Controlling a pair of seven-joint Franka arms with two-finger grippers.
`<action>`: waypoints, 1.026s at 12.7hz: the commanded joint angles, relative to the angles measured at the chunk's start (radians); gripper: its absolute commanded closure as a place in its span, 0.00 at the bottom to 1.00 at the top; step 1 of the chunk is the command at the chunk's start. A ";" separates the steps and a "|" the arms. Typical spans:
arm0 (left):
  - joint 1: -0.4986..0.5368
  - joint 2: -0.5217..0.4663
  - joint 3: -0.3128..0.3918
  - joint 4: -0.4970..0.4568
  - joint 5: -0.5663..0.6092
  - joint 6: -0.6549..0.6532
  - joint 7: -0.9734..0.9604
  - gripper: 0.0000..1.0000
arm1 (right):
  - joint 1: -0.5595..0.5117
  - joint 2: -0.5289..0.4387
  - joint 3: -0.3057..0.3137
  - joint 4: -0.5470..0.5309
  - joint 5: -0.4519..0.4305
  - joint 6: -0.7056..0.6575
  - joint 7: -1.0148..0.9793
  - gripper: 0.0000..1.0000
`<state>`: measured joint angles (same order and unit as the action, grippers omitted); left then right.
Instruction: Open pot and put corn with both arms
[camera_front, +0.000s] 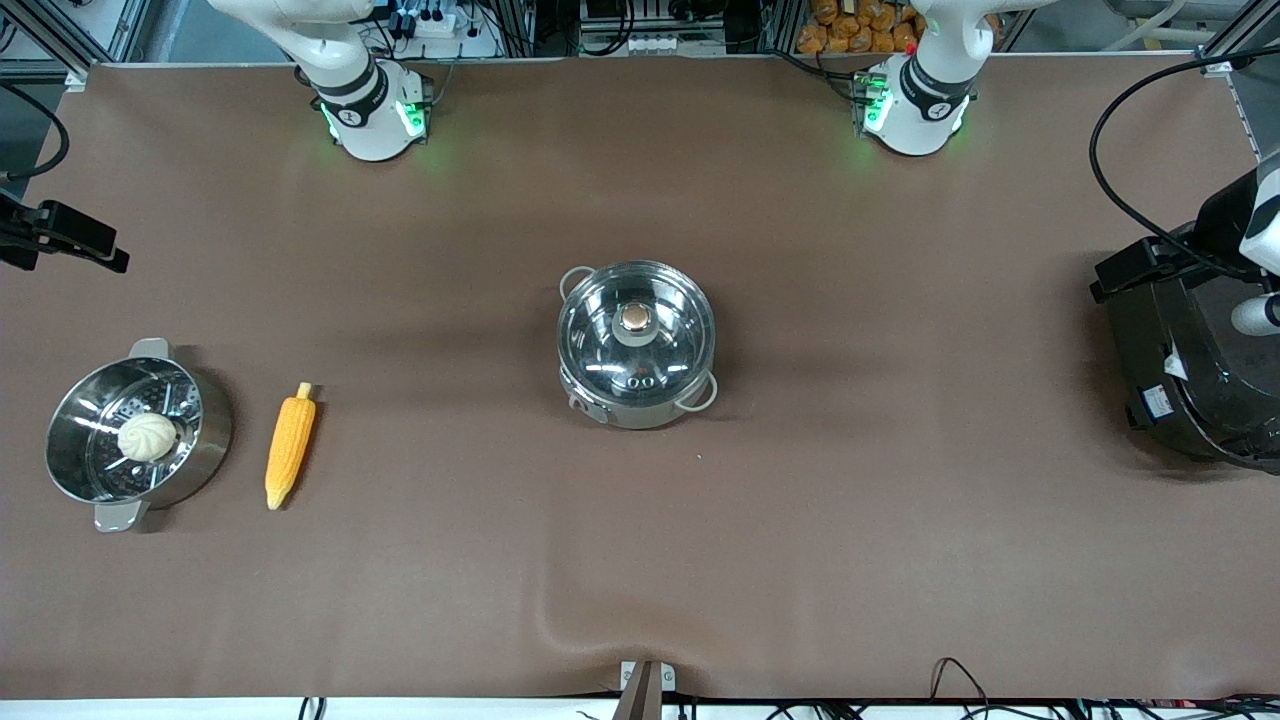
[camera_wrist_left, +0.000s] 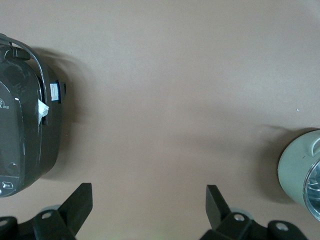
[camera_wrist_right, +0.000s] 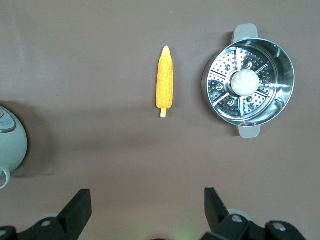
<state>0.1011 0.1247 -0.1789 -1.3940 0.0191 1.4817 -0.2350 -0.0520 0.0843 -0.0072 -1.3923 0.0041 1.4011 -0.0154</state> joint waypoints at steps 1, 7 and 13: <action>-0.011 0.003 0.004 0.015 0.018 -0.015 -0.004 0.00 | 0.011 -0.028 0.001 -0.030 -0.022 0.053 -0.008 0.00; -0.026 0.006 -0.011 -0.009 0.013 -0.018 -0.016 0.00 | 0.001 -0.029 0.003 -0.044 -0.023 0.070 -0.001 0.00; -0.119 0.090 -0.022 0.013 0.019 0.012 -0.059 0.00 | 0.008 -0.020 0.001 -0.045 -0.012 0.068 0.003 0.00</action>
<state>0.0275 0.1841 -0.1995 -1.4186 0.0192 1.4795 -0.2403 -0.0481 0.0832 -0.0059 -1.4084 -0.0040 1.4583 -0.0152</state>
